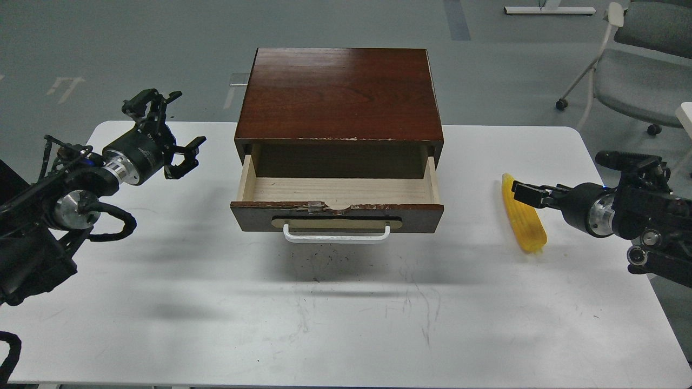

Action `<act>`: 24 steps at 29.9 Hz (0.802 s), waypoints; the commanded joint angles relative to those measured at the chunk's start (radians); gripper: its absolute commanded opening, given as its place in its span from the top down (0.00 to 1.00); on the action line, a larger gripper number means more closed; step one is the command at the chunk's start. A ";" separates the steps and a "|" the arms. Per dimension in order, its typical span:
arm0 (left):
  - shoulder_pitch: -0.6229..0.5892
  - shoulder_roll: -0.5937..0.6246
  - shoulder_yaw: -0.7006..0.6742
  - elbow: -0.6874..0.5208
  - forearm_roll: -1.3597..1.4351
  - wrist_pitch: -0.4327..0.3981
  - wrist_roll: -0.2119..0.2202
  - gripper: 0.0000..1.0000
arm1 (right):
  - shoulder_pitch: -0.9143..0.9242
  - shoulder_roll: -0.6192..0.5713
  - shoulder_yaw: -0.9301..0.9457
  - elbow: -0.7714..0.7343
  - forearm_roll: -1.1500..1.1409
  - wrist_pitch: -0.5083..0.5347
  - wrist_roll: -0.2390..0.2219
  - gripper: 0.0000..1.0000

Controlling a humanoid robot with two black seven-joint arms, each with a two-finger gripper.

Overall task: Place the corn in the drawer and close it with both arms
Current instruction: 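Move the right gripper down to the yellow corn cob, then close the right gripper on the yellow corn cob, then lift the corn with the right gripper and carry it over the open drawer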

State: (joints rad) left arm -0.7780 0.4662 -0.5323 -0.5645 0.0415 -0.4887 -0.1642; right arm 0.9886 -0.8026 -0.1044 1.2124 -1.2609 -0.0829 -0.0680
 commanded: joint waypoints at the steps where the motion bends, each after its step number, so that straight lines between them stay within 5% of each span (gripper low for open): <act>1: 0.000 -0.006 0.000 0.000 0.000 0.000 0.000 0.02 | 0.015 0.045 -0.056 -0.055 -0.092 0.000 -0.001 0.01; 14: 0.000 0.009 0.003 0.000 0.000 0.000 0.000 0.02 | -0.022 0.195 -0.100 -0.240 -0.095 -0.001 -0.003 0.04; 24: 0.000 0.016 0.003 0.002 0.001 0.000 0.000 0.02 | -0.076 0.232 -0.101 -0.231 -0.089 0.003 -0.139 0.44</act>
State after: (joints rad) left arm -0.7777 0.4792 -0.5293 -0.5645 0.0414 -0.4887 -0.1642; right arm 0.9280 -0.5739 -0.2072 0.9759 -1.3531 -0.0806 -0.1625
